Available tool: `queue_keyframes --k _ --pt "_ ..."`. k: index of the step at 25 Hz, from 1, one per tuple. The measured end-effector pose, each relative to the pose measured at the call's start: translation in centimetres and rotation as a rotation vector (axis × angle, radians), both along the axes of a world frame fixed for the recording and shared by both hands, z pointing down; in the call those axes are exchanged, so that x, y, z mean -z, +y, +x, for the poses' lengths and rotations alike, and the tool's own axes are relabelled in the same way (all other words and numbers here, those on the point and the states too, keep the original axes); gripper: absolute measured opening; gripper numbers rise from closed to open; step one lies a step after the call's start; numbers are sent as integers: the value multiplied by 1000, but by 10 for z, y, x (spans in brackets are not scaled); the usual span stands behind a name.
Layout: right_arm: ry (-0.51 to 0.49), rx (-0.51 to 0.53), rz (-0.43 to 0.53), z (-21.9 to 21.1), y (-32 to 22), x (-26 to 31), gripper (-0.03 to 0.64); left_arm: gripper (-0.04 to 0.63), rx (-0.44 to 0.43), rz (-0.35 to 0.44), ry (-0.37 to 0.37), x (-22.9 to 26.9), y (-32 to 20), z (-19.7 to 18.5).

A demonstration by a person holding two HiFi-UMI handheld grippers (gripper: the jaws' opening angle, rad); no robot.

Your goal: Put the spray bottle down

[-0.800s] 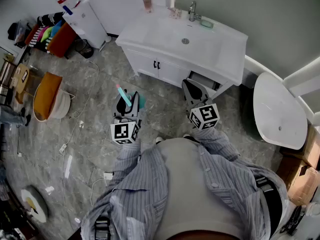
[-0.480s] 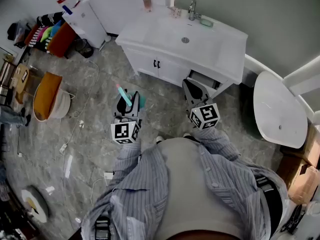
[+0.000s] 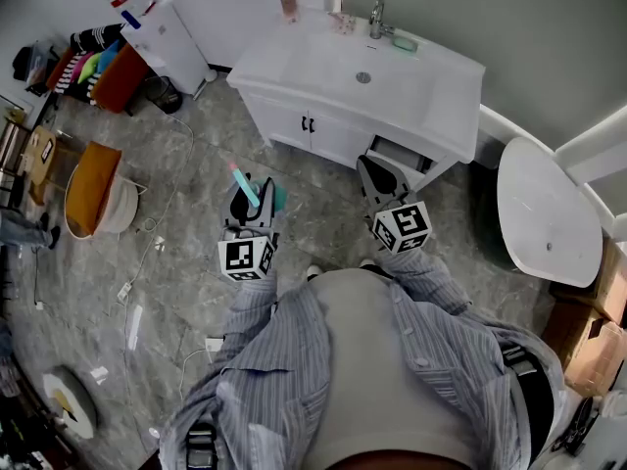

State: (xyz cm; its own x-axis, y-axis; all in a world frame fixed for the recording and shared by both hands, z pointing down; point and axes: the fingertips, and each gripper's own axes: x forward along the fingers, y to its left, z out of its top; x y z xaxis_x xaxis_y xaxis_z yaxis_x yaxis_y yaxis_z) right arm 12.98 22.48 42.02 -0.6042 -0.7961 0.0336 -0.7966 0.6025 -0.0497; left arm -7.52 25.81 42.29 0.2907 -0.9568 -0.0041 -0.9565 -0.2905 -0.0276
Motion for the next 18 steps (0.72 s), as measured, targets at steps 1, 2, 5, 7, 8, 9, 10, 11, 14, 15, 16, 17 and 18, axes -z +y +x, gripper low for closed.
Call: queue_keyframes --k 1,2,5,7,8,9,10,11,14,15,16,17,18 --pt "1 -1 0 -1 0 0 15 176 -1 0 0 0 0 -1" --pt "1 -3 0 -2 0 0 15 176 -3 0 1 0 -1 -3" --pt "4 -8 1 -7 0 0 15 176 -7 3 3 0 -1 -7" --pt "5 -11 2 -11 1 -1 15 176 -11 5 5 0 -1 -11" --pt "6 -13 2 -13 2 -1 15 176 -14 6 6 0 -1 -13" --pt "7 -16 2 -15 3 -1 15 176 -17 7 6 0 -1 -15" --pt "9 -19 1 -18 3 -2 15 176 -21 7 5 0 -1 -18" --pt "10 -21 0 -20 3 -2 15 176 -24 8 4 0 -1 -20" --pt "14 -30 -2 -28 3 -4 15 176 -34 10 3 0 -2 -28" --pt "15 -33 -2 -31 3 -4 15 176 -38 11 3 0 -2 -30" --pt "17 -36 -2 -34 3 -4 15 176 -43 12 3 0 -3 -33" --pt "18 -39 -2 -37 3 -5 15 176 -47 12 2 0 -3 -37" --pt "18 -43 -2 -41 2 -5 15 176 -52 13 3 0 -4 -40"
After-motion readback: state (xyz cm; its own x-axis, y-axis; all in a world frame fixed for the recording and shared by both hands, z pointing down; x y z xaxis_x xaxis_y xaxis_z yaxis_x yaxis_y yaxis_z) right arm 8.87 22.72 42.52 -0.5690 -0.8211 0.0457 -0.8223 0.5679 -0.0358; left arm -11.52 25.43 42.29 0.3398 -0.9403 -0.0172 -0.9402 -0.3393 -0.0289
